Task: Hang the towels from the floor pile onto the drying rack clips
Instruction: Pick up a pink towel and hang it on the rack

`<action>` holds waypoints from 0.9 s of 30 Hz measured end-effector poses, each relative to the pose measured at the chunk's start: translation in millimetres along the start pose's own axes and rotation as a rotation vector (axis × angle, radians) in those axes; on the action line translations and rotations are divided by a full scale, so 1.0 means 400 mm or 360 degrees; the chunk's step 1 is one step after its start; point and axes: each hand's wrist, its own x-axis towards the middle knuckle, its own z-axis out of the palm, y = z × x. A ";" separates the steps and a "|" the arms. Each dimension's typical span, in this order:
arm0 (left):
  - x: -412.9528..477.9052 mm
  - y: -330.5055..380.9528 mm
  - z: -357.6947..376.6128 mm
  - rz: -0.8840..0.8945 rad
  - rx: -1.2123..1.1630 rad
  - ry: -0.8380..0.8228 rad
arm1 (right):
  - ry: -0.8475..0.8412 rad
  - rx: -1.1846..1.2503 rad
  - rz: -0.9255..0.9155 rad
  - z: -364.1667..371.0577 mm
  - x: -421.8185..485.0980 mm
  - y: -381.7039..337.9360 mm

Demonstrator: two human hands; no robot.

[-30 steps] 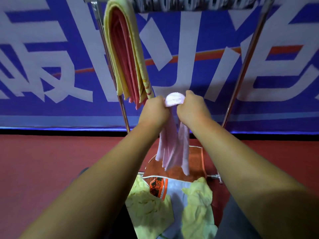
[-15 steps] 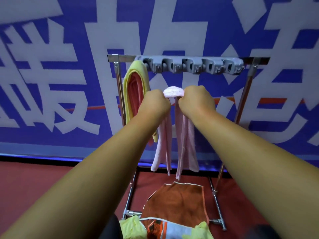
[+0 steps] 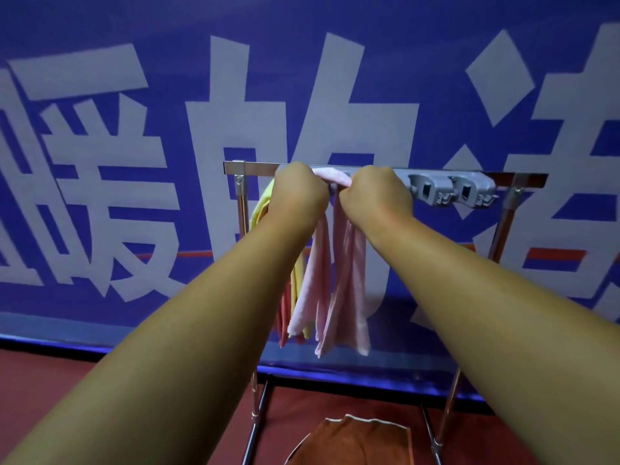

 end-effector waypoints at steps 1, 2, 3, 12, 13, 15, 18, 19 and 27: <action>-0.007 0.015 -0.014 -0.0030 0.0039 0.0016 | 0.0015 -0.0006 -0.0008 0.002 0.013 -0.003; -0.012 0.024 -0.020 0.0011 0.0216 -0.0006 | 0.0017 -0.0011 -0.0012 0.005 0.021 -0.004; -0.002 0.033 -0.022 0.0091 0.0310 -0.0015 | 0.0015 -0.0013 -0.0023 0.008 0.028 -0.006; 0.040 -0.026 0.026 0.0283 0.0818 -0.0017 | -0.0155 -0.0147 -0.0029 0.081 0.044 0.009; 0.038 -0.033 0.029 0.0299 0.0797 0.0076 | -0.0187 -0.0172 -0.0025 0.090 0.041 0.015; 0.010 -0.024 0.025 0.0088 0.0808 -0.0066 | -0.0217 -0.0180 -0.0020 0.109 0.033 0.025; -0.052 0.034 0.002 0.0141 0.0761 -0.0269 | -0.0192 -0.0162 -0.0054 0.134 0.015 0.041; -0.030 0.022 0.014 0.0131 0.0834 -0.0226 | -0.0192 -0.0171 -0.0062 0.140 0.008 0.045; 0.057 -0.196 0.133 0.0411 0.0422 0.0135 | -0.0458 -0.0138 -0.0125 0.238 -0.083 0.082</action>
